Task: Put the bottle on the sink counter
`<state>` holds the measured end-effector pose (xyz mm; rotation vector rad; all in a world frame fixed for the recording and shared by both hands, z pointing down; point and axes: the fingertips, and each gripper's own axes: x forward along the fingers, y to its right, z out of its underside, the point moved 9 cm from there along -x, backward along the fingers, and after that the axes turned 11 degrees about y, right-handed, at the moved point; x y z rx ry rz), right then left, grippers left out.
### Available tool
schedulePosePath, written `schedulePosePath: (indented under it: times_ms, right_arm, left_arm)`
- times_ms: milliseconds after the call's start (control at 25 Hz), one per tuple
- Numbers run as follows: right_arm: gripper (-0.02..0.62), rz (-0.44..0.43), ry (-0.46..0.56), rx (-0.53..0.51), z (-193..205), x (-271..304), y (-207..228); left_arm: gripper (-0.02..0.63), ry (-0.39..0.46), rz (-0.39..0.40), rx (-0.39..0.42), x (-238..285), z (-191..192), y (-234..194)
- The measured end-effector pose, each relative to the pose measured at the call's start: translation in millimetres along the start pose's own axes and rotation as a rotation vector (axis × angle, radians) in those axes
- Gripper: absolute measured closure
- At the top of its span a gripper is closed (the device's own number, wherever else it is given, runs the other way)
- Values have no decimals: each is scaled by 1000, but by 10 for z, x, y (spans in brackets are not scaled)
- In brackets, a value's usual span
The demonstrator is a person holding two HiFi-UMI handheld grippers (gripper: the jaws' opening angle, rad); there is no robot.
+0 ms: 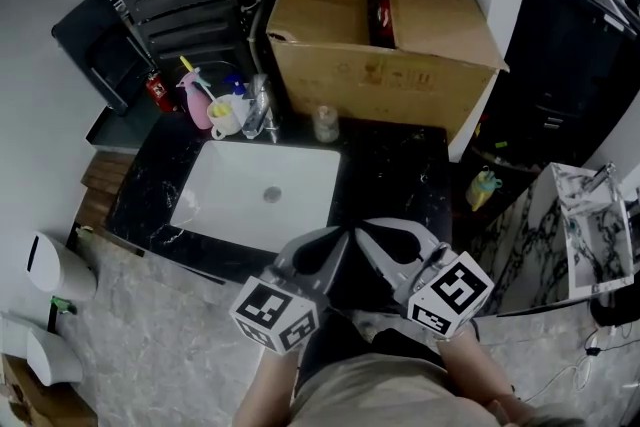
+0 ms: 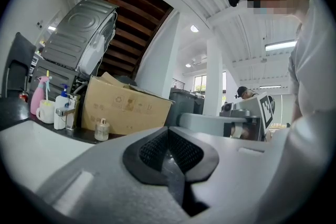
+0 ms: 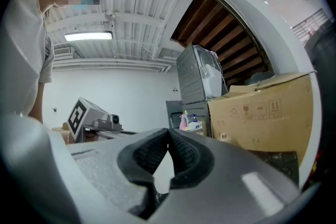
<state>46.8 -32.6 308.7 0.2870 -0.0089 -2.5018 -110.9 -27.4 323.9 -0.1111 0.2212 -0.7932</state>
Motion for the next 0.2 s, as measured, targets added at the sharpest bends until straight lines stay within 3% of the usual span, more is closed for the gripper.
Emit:
schedulePosePath:
  times_ms: [200]
  right_arm:
    - [592, -8, -5, -7, 5, 32, 8]
  left_arm:
    - [598, 5, -12, 2, -1, -16, -38]
